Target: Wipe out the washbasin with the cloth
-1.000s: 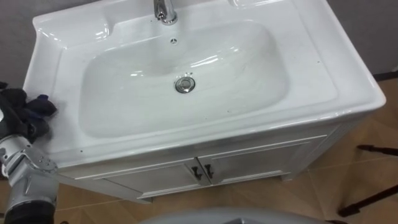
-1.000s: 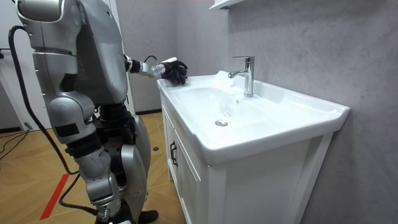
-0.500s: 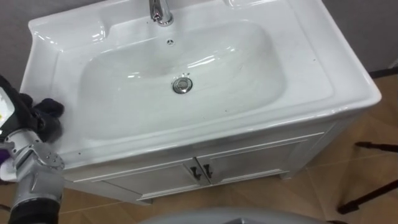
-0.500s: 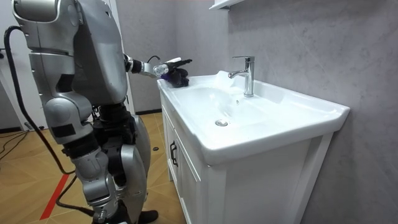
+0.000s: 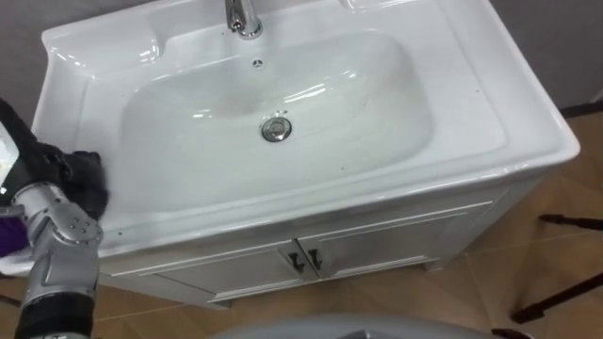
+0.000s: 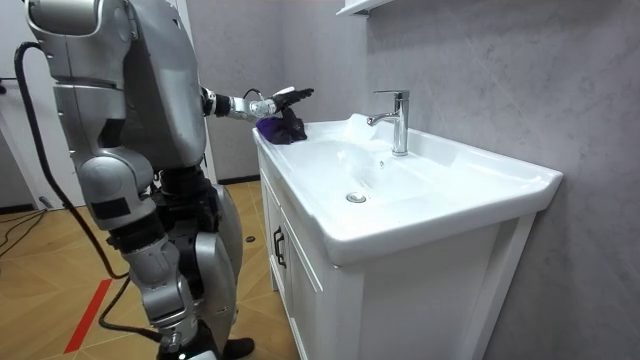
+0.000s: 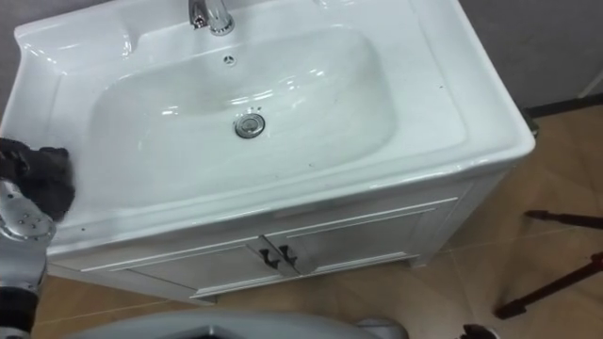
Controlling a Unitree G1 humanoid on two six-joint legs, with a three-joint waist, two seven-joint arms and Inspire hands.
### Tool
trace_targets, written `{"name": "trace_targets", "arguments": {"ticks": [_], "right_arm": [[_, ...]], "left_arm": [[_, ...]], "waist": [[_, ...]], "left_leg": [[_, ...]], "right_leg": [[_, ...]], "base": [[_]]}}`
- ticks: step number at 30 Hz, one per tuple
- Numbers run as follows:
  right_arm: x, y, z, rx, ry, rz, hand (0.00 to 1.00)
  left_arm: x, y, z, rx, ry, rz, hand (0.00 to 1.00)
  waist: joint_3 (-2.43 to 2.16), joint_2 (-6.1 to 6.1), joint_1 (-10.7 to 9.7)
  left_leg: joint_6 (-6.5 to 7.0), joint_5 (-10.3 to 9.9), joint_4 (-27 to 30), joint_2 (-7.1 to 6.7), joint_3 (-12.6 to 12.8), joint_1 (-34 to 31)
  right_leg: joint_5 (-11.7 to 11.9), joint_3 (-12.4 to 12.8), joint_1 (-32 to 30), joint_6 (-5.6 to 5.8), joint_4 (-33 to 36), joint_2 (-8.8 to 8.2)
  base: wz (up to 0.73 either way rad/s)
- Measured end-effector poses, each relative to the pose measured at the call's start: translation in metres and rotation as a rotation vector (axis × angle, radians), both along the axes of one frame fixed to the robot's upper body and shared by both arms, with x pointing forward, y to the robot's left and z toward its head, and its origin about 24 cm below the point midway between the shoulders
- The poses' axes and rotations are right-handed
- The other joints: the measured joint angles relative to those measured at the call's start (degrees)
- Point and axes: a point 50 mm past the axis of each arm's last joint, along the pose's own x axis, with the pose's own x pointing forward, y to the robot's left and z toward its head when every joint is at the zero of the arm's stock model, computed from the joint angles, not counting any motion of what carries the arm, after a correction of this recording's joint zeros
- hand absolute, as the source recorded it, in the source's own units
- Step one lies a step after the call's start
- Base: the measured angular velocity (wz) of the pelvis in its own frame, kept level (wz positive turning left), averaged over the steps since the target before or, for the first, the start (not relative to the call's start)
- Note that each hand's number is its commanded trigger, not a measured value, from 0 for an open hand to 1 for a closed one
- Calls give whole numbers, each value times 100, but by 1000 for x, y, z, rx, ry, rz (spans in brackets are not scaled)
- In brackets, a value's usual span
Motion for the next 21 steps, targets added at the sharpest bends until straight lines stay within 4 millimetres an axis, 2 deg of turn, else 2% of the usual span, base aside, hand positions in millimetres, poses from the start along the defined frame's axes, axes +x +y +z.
{"name": "trace_targets", "arguments": {"ticks": [5, 6, 10, 16, 21], "right_arm": [[9, 3, 0, 7, -23, 28, 0], [10, 4, 0, 8, -26, 32, 0], [9, 5, -1, 12, -29, 52, 0], [5, 6, -1, 15, -33, 58, 0], [2, 6, -2, 3, -13, 83, 0]], "left_arm": [[12, -15, 17, -71, -113, -91, 0], [15, -18, 18, -98, -120, -111, 0], [21, -27, 24, -176, -151, -178, 0], [28, -39, 48, -165, -250, -279, 0], [28, -40, 50, -153, -274, -282, 0]], "waist": [[16, -44, 5], [0, -15, 5], [-11, 3, -1], [-18, 16, -2], [-17, 16, -3]], "left_leg": [[0, 0, 15, 2, 6, -10], [0, 0, 25, 2, 12, -19], [0, 0, 24, 4, 28, -25], [0, 0, 3, 0, 28, -13], [0, 0, 4, 3, 12, 6]], "right_leg": [[0, -3, -10, 0, 2, 0], [0, -7, -12, 0, 0, -1], [0, -9, -13, 0, 2, 0], [0, -3, -5, 0, -2, 1], [0, 1, 14, 0, -1, 9]], "base": [[0], [0], [0], [0], [0]]}}
